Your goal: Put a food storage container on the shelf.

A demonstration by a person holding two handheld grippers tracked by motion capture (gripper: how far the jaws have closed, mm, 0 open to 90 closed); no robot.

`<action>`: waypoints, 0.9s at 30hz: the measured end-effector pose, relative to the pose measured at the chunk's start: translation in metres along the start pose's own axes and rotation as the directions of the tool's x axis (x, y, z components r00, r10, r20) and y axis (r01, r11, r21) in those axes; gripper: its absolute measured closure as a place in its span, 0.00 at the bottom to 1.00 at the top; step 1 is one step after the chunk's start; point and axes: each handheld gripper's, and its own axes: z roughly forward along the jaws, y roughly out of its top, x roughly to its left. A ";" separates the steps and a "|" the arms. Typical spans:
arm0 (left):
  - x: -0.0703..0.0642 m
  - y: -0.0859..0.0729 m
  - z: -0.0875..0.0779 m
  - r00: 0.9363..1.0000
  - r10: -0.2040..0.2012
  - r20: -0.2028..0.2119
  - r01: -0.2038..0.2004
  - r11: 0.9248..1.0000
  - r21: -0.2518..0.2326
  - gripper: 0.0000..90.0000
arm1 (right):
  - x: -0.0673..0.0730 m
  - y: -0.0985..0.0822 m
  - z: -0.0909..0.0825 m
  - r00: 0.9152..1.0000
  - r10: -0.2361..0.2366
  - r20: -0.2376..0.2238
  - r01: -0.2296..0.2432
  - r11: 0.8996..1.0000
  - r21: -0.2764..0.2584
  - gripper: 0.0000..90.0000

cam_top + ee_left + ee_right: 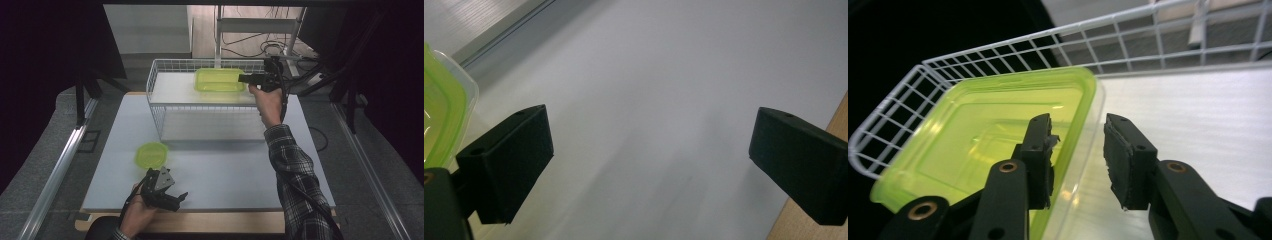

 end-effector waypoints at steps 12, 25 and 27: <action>0.002 0.001 -0.002 1.000 -0.027 0.012 0.027 0.999 -0.018 0.04 | 0.003 0.002 -0.010 0.999 -0.040 -0.016 0.040 0.999 -0.015 0.54; 0.005 0.000 -0.004 0.998 -0.049 0.039 0.051 0.998 -0.048 0.04 | 0.008 -0.004 -0.024 0.991 -0.119 -0.065 0.119 0.993 0.004 0.34; 0.005 0.000 -0.005 0.998 -0.055 0.043 0.057 0.997 -0.051 0.04 | 0.008 -0.006 -0.026 0.989 -0.132 -0.068 0.132 0.991 0.002 0.32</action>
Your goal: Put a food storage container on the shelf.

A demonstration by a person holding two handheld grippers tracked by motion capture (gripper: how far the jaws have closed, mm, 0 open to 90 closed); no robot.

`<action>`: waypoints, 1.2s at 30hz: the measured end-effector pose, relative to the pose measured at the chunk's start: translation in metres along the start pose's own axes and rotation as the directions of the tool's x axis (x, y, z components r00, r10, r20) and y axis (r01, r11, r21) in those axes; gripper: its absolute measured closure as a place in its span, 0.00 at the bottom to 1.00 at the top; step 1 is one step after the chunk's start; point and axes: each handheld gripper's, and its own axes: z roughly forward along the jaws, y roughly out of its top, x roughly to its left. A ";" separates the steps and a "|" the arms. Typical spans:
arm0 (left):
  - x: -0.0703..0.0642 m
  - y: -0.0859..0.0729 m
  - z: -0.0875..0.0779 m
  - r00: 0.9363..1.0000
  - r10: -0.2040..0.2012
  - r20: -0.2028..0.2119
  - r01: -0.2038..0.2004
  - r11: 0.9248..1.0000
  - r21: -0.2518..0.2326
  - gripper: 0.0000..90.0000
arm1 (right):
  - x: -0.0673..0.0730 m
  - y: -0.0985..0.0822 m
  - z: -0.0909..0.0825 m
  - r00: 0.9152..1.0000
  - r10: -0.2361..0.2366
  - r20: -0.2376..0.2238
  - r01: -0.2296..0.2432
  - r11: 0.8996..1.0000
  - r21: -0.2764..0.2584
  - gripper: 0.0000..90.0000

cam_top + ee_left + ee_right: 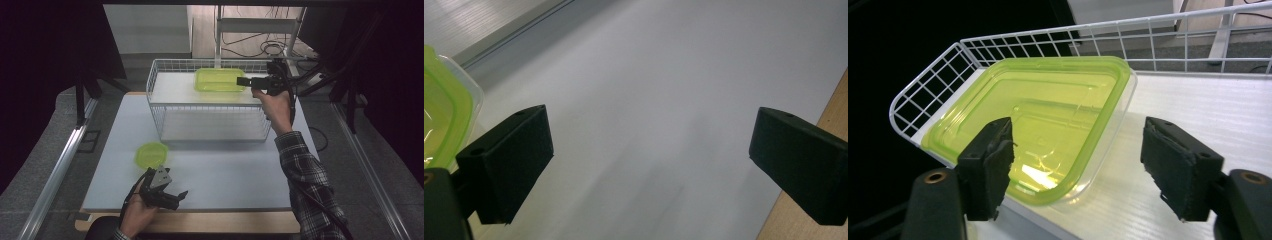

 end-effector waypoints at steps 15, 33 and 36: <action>0.001 0.000 -0.001 1.000 -0.020 0.011 0.020 1.000 -0.021 0.04 | 0.010 -0.020 -0.021 0.995 -0.099 -0.033 0.099 0.995 0.001 0.16; 0.000 0.001 0.000 1.000 -0.009 -0.002 0.009 1.000 -0.007 0.04 | 0.019 -0.054 -0.033 0.968 -0.250 -0.001 0.250 0.968 0.014 0.05; 0.000 0.001 0.000 1.000 -0.010 -0.002 0.010 1.000 -0.006 0.04 | 0.020 -0.061 -0.034 0.965 -0.264 -0.005 0.264 0.964 0.014 0.04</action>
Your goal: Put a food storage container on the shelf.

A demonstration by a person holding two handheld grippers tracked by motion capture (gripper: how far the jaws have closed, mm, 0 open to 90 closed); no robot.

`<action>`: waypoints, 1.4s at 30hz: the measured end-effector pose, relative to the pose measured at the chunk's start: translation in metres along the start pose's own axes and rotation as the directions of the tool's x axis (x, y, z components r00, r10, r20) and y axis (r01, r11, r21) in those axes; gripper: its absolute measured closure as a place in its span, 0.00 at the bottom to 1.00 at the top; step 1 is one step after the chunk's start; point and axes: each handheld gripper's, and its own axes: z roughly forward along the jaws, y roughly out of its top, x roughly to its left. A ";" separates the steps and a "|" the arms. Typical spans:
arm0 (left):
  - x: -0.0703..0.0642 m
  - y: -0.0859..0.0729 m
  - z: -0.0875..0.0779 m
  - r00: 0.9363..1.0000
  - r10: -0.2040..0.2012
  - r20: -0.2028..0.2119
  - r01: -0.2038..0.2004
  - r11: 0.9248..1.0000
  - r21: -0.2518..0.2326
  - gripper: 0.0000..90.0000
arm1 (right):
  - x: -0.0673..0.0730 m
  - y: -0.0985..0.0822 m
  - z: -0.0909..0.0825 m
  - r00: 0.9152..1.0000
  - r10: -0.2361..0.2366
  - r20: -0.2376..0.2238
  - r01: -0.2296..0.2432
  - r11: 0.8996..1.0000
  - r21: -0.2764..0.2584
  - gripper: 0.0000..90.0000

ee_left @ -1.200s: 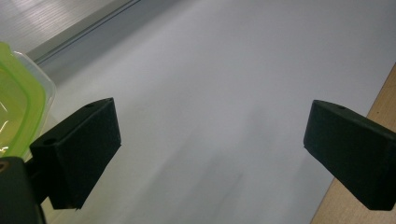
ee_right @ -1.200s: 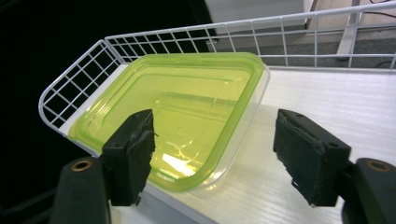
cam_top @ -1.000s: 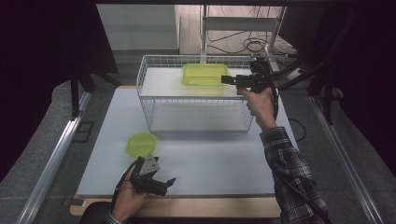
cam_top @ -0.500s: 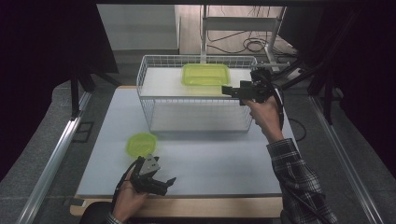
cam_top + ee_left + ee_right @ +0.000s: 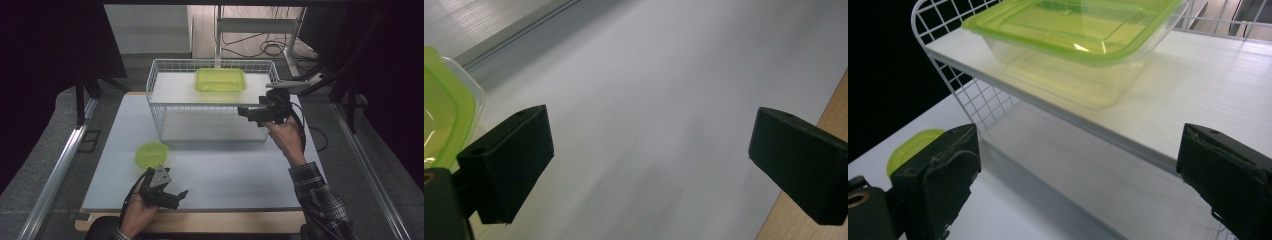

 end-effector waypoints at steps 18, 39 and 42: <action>0.000 0.000 0.000 1.000 -0.001 -0.006 0.002 1.000 0.008 0.04 | 0.009 -0.045 -0.006 0.997 -0.072 -0.002 0.072 0.997 0.032 0.01; -0.001 0.000 0.001 1.000 0.009 -0.010 -0.009 1.000 0.022 0.04 | 0.015 -0.112 -0.011 0.995 -0.098 0.015 0.096 0.993 0.064 0.00; -0.001 -0.001 0.001 1.000 0.006 -0.010 -0.005 1.000 0.021 0.04 | 0.016 -0.122 -0.012 0.994 -0.101 0.031 0.099 0.993 0.069 0.00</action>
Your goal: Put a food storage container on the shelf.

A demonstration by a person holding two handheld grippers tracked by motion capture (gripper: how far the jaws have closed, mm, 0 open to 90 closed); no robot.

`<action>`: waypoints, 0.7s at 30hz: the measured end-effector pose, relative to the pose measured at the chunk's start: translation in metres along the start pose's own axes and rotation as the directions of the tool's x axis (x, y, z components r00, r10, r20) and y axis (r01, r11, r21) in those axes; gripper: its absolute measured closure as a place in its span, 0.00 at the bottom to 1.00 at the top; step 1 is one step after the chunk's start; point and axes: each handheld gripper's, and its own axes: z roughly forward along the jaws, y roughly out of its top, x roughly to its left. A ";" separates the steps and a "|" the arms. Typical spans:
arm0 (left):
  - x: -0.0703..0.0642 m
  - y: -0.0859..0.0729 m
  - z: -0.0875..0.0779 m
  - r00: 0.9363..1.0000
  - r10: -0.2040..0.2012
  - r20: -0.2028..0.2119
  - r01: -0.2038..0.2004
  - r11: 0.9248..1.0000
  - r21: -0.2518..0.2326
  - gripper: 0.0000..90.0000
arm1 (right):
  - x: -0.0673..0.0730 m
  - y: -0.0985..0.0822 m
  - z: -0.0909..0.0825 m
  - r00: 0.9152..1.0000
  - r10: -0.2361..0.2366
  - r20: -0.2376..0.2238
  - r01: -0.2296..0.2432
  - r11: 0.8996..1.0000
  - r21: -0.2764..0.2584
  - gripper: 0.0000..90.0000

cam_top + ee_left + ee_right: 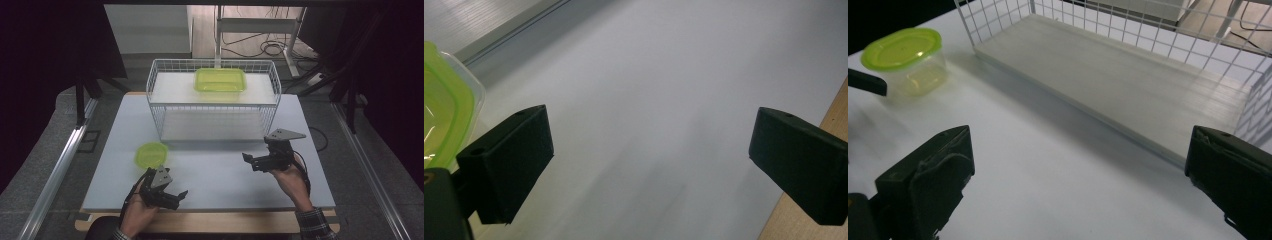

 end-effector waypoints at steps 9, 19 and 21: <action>0.000 0.000 0.000 1.000 0.010 -0.006 -0.010 1.000 -0.001 0.04 | 0.001 -0.025 0.000 1.000 0.017 0.023 -0.018 1.000 0.015 0.00; -0.002 -0.001 0.002 1.000 0.025 -0.011 -0.025 1.000 -0.001 0.03 | 0.000 -0.048 0.001 0.998 0.037 0.048 -0.037 0.999 0.016 0.00; -0.001 -0.001 0.002 1.000 0.023 -0.010 -0.023 1.000 0.000 0.03 | 0.000 -0.053 0.002 0.998 0.043 0.053 -0.044 0.999 0.022 0.00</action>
